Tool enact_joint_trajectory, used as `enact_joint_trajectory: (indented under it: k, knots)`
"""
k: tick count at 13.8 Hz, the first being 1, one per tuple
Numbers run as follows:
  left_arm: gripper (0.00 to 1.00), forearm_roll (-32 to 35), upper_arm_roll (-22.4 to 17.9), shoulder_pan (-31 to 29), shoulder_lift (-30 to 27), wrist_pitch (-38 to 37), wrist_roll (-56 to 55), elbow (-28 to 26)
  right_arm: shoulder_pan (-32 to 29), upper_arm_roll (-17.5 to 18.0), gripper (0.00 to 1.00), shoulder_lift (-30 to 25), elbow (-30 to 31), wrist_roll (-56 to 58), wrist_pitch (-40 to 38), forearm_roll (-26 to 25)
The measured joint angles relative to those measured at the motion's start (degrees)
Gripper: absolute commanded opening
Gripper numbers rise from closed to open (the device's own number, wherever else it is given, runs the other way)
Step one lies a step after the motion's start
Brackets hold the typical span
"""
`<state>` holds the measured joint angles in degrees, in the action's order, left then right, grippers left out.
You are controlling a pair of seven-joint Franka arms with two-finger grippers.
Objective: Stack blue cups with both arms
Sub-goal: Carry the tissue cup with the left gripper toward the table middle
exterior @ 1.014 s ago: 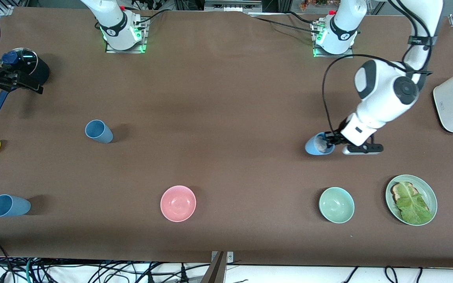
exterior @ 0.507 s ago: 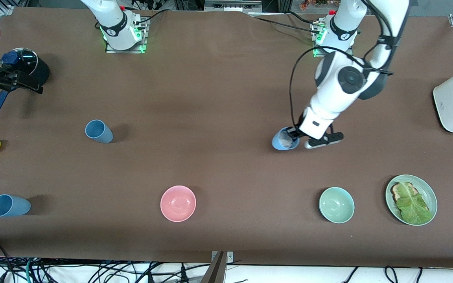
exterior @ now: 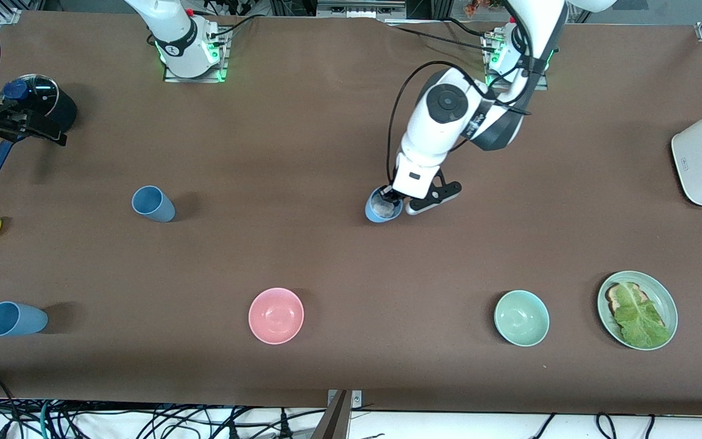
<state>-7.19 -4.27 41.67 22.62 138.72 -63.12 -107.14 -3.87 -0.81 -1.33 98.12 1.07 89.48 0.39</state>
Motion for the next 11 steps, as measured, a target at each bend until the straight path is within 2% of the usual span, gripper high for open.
enact_joint_trajectory:
  k: [7,11]
  knots:
    - [0.00,1.0,-0.1,4.0,5.5,0.0,-11.1,6.0,0.0,0.0,1.00,0.0,0.0,0.0,0.0,0.0]
    - [0.00,4.0,-0.1,5.6,8.2,-1.4,-17.3,9.1,0.0,0.0,1.00,0.2,0.0,0.0,-0.2,0.0]
